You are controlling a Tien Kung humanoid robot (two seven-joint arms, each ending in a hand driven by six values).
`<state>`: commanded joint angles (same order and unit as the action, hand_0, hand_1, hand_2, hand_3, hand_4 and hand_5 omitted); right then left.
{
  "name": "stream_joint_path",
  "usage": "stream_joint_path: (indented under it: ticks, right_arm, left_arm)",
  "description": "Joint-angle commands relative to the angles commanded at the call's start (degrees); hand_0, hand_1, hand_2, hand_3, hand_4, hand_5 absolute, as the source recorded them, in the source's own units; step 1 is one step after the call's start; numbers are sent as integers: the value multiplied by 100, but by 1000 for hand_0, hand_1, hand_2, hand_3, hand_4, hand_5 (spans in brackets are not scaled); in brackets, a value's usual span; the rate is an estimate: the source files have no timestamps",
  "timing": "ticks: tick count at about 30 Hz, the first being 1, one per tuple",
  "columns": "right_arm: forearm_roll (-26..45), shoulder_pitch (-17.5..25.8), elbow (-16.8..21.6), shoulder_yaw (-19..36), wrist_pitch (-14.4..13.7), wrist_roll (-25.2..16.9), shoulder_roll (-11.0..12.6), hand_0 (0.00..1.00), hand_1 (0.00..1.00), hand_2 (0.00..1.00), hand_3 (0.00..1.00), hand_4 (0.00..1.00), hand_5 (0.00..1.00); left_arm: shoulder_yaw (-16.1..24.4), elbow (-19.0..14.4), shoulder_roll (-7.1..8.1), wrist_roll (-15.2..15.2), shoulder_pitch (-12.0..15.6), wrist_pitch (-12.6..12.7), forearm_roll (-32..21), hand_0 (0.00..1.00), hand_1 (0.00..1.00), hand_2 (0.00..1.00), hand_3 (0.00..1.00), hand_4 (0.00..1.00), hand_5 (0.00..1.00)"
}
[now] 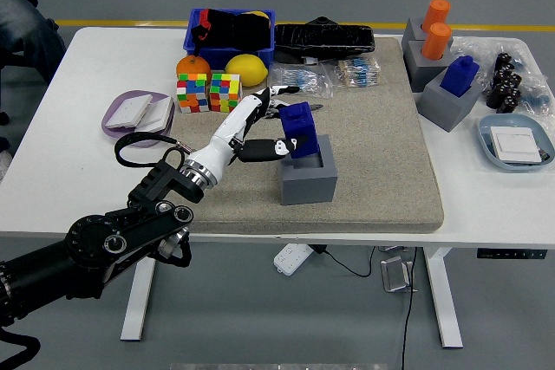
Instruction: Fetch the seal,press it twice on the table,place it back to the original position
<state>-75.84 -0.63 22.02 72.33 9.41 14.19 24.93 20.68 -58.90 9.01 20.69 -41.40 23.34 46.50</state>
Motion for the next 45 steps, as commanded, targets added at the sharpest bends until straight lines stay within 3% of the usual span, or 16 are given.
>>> stream_joint_path:
  ticks: [32,45]
  right_arm:
    - [16,-14,11,-32,0,-2,26,906,761,762,771,876,561]
    - [22,-10,17,-32,-1,-3,34,906,760,761,771,877,560]
  left_arm:
    - [-575,481,-311,61,-304,117,155,799,508,414,833,646,2]
    - [-646,711,-306,24,-434,101,166,799,508,414,833,643,2]
